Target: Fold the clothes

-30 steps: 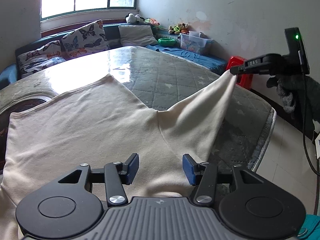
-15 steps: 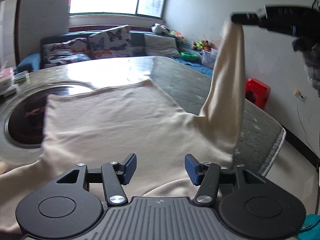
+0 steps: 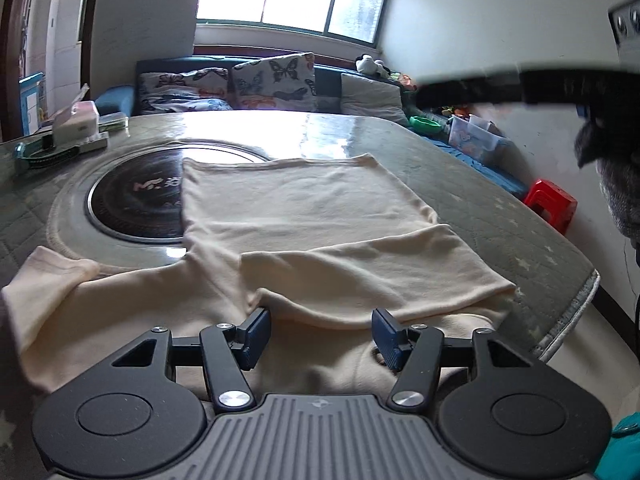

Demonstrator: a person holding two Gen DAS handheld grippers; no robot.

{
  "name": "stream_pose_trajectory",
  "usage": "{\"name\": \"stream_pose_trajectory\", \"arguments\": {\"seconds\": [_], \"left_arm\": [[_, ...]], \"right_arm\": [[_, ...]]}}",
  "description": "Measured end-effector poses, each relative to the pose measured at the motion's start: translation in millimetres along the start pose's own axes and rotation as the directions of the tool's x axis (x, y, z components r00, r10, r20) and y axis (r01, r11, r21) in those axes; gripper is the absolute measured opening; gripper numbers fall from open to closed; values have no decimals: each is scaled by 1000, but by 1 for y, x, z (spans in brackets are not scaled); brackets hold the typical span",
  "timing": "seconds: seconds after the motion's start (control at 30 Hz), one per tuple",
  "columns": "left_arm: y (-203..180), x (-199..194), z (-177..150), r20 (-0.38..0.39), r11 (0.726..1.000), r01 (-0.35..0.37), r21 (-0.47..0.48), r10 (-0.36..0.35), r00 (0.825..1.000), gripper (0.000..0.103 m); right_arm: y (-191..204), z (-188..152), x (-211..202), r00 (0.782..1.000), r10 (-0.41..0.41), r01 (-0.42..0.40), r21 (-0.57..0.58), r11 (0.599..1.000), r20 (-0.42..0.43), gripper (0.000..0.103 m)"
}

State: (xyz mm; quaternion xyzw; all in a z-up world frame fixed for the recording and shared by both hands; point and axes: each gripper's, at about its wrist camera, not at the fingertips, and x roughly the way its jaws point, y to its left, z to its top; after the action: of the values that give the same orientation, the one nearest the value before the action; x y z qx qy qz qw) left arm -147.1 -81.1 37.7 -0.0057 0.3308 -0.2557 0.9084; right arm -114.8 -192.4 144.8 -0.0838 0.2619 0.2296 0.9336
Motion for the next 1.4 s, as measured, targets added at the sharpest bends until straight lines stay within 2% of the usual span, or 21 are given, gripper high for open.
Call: {"name": "stream_pose_trajectory", "arguments": {"seconds": [0.1,0.27,0.4,0.47,0.6,0.67,0.73,0.77,0.8,1.0,1.13,1.3,1.4], "left_arm": [[4,-3,0,7,1000,-11,-10,11,1000,59],[6,-7,5,28,999,-41,-19,41,999,57],[2,-6,12,44,999,-29,-14,29,999,47],[-4,0,15,47,1000,3,1,-3,999,39],[-16,17,17,31,998,28,48,-29,999,36],[-15,27,15,-3,999,6,52,-6,1000,28],[-9,31,11,-31,999,-24,46,26,999,28],[-6,31,9,-39,998,-40,42,42,998,22],[-3,30,9,-39,998,-48,37,49,998,21],[2,25,21,-8,999,-35,3,35,999,21],[-5,41,28,0,999,-39,14,39,999,22],[9,40,23,-16,998,-66,-24,66,998,21],[15,23,21,26,995,-99,-17,100,995,22]], "right_arm": [[-22,-13,-1,996,-67,67,3,998,-62,12],[-54,-57,2,966,-155,159,-1,987,-209,12],[-65,-78,13,956,-154,161,9,987,-249,12],[-65,-81,18,962,-139,144,3,990,-236,12],[-65,-84,37,967,-110,112,-6,994,-229,12],[-65,-88,47,963,-123,123,-14,992,-240,12],[-69,-92,50,960,-133,136,-6,991,-247,12],[-70,-92,50,960,-133,136,-2,991,-246,12],[-71,-93,49,960,-132,136,1,991,-246,12],[-74,-91,51,959,-132,137,2,991,-251,13],[-68,-85,49,964,-134,134,-13,991,-230,13],[-53,-77,47,972,-91,85,-40,996,-217,16],[-39,-73,51,976,-48,33,-74,997,-213,16]]}}
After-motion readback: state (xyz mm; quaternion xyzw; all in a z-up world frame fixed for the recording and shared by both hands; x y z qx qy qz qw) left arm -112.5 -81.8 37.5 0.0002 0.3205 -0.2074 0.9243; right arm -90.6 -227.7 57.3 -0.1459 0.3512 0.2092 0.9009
